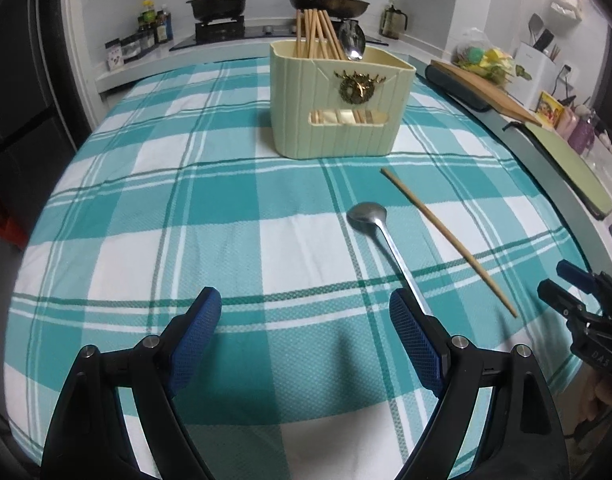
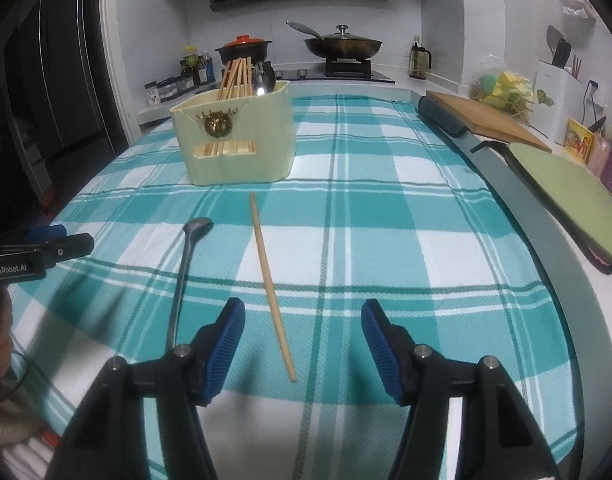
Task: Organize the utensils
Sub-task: 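Lower the right gripper onto the steel spoon and close on its handle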
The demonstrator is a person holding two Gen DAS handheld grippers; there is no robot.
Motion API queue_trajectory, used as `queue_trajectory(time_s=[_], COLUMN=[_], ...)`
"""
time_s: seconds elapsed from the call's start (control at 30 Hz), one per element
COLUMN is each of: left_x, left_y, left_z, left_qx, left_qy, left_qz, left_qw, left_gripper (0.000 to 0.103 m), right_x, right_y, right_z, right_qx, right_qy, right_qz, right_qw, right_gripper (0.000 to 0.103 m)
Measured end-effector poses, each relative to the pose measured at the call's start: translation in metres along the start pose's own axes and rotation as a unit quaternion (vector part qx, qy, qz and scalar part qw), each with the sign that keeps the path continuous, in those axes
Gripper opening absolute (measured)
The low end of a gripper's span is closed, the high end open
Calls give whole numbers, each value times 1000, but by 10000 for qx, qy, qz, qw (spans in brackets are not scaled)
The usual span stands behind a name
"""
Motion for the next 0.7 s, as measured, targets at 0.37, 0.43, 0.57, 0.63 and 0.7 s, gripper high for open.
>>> queue_trajectory(time_s=[0.37,0.43,0.57,0.63,0.7], left_x=[-17,-17,-18,-14,-11], left_y=[-31,-21,-5,3,12], left_z=[-3,-6,-10,-12,-14], left_qx=[-77,67,198,271,347], left_qy=[64,4,27,-60,-114], left_qz=[145,41,-60,-132,-200], left_qw=[9998,10000,9998,9995,9991], left_gripper=[87,87,87,87,87], right_x=[-5,-8,-25,-33,-44], right_y=[-2,12,51,70,86], right_z=[19,15,9,4,-3], right_qx=[-165,-21,350,383,484], right_qy=[162,150,276,319,294], right_qz=[-171,-321,-706,-976,-1111], right_qw=[9996,9994,9965,9940,9922], right_gripper=[62,62,62,62,56])
Point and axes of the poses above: each gripper's, at about its wrist camera, not at the fingertips, and x roughly against the way its jaws point, y to its left, z to its underside, the point moved 8 cm from there along -x, roughly the way its jaws point, and after that the axes turned 5 degrees about -y, right-handed, at the moved point
